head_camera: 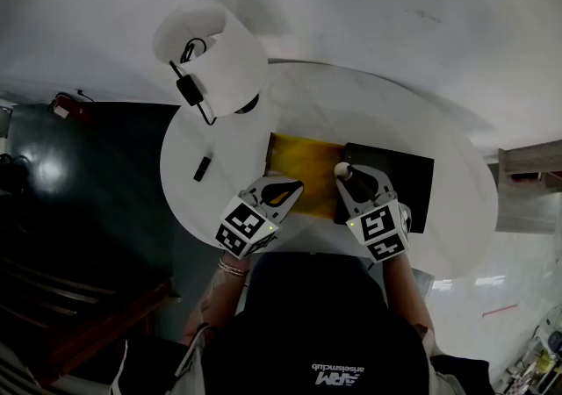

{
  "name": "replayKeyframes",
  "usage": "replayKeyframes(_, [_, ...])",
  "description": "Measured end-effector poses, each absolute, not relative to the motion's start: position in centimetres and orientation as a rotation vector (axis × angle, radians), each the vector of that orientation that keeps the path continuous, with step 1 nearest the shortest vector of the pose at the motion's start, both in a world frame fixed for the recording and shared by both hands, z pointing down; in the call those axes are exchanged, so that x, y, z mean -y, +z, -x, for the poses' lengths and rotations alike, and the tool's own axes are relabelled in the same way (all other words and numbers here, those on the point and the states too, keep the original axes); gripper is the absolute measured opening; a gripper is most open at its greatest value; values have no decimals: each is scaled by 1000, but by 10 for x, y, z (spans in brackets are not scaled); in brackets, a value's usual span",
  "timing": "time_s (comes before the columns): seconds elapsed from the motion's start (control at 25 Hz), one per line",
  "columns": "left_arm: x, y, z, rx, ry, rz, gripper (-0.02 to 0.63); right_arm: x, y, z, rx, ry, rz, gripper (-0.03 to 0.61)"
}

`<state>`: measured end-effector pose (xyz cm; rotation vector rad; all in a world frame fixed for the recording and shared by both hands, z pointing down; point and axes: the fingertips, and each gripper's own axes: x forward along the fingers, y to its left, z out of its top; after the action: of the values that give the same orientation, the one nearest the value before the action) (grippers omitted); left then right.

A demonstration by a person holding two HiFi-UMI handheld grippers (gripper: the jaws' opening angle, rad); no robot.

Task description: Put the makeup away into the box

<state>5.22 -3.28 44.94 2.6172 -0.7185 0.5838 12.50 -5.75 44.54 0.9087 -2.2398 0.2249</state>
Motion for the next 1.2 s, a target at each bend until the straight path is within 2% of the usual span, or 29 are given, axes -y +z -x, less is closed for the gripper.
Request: replayKeyframes(1.2, [25,479,75,995,523,-2417,17,49,476,-16,2253,215,-644,123])
